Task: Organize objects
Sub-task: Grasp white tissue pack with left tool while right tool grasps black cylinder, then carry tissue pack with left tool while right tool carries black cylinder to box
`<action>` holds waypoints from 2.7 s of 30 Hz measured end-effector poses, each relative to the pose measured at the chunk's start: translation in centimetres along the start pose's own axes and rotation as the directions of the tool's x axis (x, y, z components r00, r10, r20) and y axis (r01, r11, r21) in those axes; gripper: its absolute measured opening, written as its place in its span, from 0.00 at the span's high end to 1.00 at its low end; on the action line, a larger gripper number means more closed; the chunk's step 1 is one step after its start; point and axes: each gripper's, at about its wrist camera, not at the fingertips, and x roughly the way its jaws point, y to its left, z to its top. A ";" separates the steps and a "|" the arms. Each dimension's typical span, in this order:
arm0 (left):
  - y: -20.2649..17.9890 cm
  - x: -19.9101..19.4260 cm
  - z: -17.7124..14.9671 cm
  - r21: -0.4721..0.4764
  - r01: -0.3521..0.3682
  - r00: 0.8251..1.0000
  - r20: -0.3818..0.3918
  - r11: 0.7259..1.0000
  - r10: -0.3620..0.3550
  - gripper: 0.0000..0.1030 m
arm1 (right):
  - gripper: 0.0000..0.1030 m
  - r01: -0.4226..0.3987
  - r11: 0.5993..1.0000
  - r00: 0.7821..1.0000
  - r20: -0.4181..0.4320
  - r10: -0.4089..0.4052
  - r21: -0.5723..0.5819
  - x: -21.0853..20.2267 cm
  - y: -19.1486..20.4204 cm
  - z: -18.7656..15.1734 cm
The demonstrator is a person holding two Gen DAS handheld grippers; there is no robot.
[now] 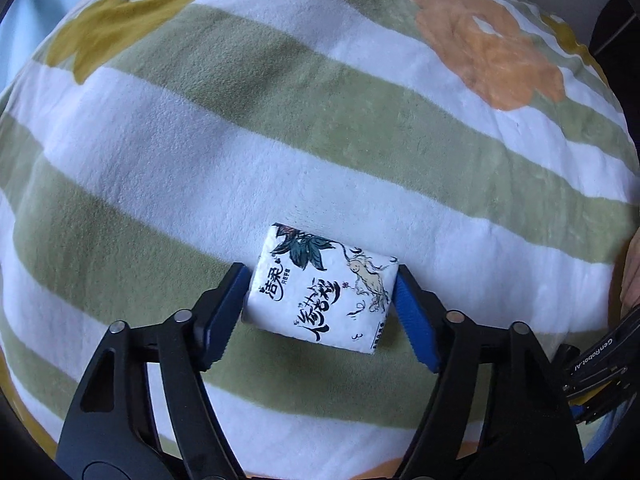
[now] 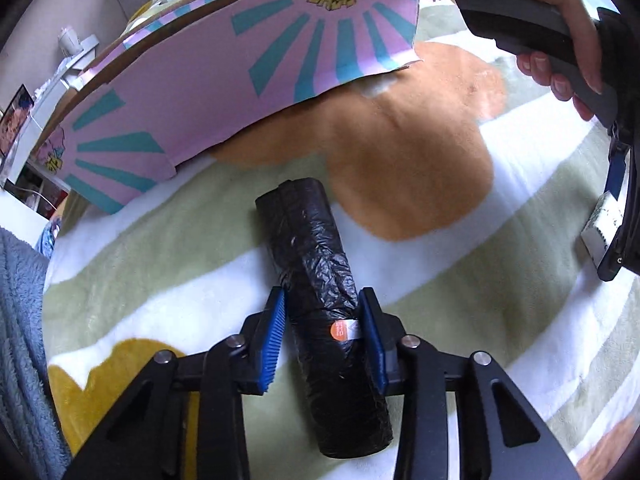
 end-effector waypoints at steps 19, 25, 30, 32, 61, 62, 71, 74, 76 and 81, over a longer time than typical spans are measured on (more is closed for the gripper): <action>-2.2 -5.2 -0.9 0.017 -0.094 0.995 0.023 0.995 0.093 0.37 | 0.73 -0.008 0.994 1.000 0.021 0.006 0.106 -2.4 -0.2 0.0; -3.5 -9.0 -1.1 -0.038 -0.155 0.986 0.048 0.987 0.157 0.37 | 0.73 0.042 0.986 0.998 0.039 -0.048 0.163 -5.1 0.7 0.7; -4.3 -13.9 -2.7 -0.139 -0.188 0.978 0.060 0.972 0.198 0.37 | 0.73 0.069 0.969 0.995 0.049 -0.083 0.237 -9.1 0.5 1.9; -5.1 -16.1 -3.5 -0.186 -0.199 0.975 0.066 0.962 0.214 0.37 | 0.73 0.080 0.961 0.994 0.047 -0.095 0.265 -11.9 1.0 1.3; -19.8 -29.7 -15.7 -0.865 -0.211 0.881 0.033 0.456 0.472 0.37 | 0.73 0.266 0.531 0.898 -0.007 -0.439 0.805 -28.5 3.9 -0.1; -19.9 -29.7 -15.8 -0.867 -0.211 0.880 0.033 0.451 0.475 0.37 | 0.73 0.271 0.535 0.896 -0.007 -0.443 0.800 -28.6 4.0 0.0; -20.3 -31.4 -17.0 -0.889 -0.219 0.860 0.019 0.403 0.510 0.37 | 0.73 0.270 0.582 0.898 0.018 -0.440 0.767 -28.9 4.6 1.5; -20.2 -31.9 -18.3 -0.906 -0.215 0.855 0.005 0.364 0.519 0.37 | 0.73 0.269 0.613 0.901 0.032 -0.433 0.743 -28.7 4.8 2.7; -20.1 -32.2 -19.4 -0.918 -0.218 0.850 -0.012 0.331 0.526 0.37 | 0.73 0.265 0.638 0.905 0.042 -0.423 0.723 -28.5 5.0 3.8; -19.8 -32.8 -22.7 -0.948 -0.212 0.844 -0.056 0.237 0.534 0.37 | 0.73 0.246 0.713 0.921 0.071 -0.383 0.656 -27.4 5.4 7.1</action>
